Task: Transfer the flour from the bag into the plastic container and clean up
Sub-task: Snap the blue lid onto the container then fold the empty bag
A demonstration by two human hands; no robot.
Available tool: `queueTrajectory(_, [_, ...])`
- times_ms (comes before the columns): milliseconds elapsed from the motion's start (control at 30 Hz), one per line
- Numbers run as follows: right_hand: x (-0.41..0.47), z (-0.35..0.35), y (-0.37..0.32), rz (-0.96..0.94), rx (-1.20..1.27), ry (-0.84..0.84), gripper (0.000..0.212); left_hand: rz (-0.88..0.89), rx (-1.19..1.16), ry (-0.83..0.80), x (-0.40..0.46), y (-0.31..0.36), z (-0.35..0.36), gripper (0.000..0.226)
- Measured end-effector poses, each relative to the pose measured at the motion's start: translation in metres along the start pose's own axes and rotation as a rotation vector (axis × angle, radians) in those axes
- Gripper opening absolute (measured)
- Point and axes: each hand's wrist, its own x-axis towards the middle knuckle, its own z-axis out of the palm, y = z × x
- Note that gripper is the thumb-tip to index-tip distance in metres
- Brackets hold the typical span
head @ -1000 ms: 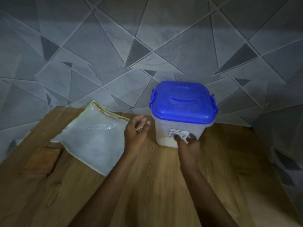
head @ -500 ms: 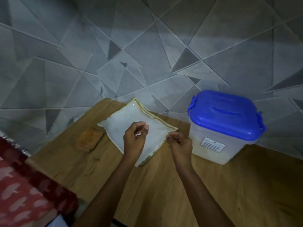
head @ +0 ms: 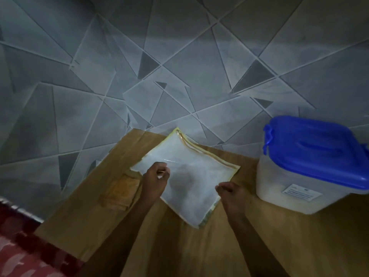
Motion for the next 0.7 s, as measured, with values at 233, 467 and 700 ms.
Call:
queueTrajectory(233, [0.014, 0.060, 0.030, 0.129, -0.383, 0.155, 0.028, -0.088, 0.212, -0.189, 0.091, -0.066, -0.017, 0.034])
queueTrajectory(467, [0.040, 0.096, 0.045, 0.266, -0.459, 0.195, 0.042, -0.237, 0.600, -0.357, 0.193, -0.108, -0.013, 0.068])
queueTrajectory(700, [0.031, 0.079, 0.069, 0.199, -0.510, 0.150, 0.051, -0.344, 0.582, -0.267, 0.197, -0.114, -0.013, 0.027])
